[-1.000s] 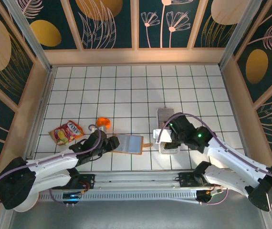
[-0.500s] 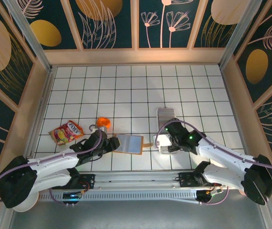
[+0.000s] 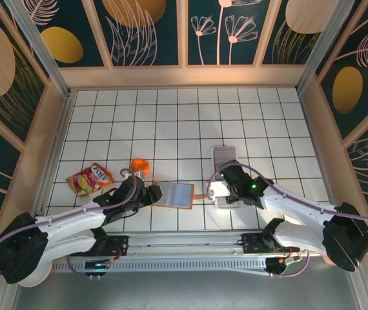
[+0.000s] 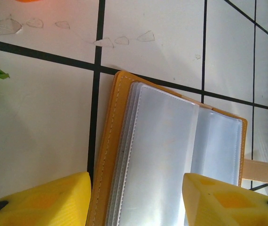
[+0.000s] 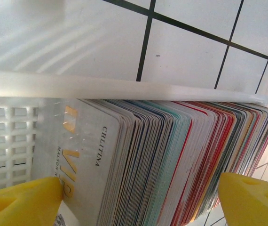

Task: Put the credit cards into the card holder

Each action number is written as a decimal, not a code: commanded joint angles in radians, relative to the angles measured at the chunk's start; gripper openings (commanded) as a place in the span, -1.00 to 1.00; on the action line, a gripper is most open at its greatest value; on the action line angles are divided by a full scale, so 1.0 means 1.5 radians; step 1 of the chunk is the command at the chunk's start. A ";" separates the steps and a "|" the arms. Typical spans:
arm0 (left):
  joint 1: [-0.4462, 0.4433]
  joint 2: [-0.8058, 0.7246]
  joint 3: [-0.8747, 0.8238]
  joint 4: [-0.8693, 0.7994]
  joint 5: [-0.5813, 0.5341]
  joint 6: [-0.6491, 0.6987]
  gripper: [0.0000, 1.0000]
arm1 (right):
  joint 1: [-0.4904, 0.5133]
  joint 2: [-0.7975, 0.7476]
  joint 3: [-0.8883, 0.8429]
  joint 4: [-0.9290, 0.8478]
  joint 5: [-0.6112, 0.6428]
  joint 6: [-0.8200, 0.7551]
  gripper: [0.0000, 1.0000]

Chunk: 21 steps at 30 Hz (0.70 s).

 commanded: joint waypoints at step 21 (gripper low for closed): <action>-0.004 0.009 -0.012 0.036 0.011 0.000 0.02 | 0.002 -0.056 0.011 -0.029 0.018 0.000 -0.03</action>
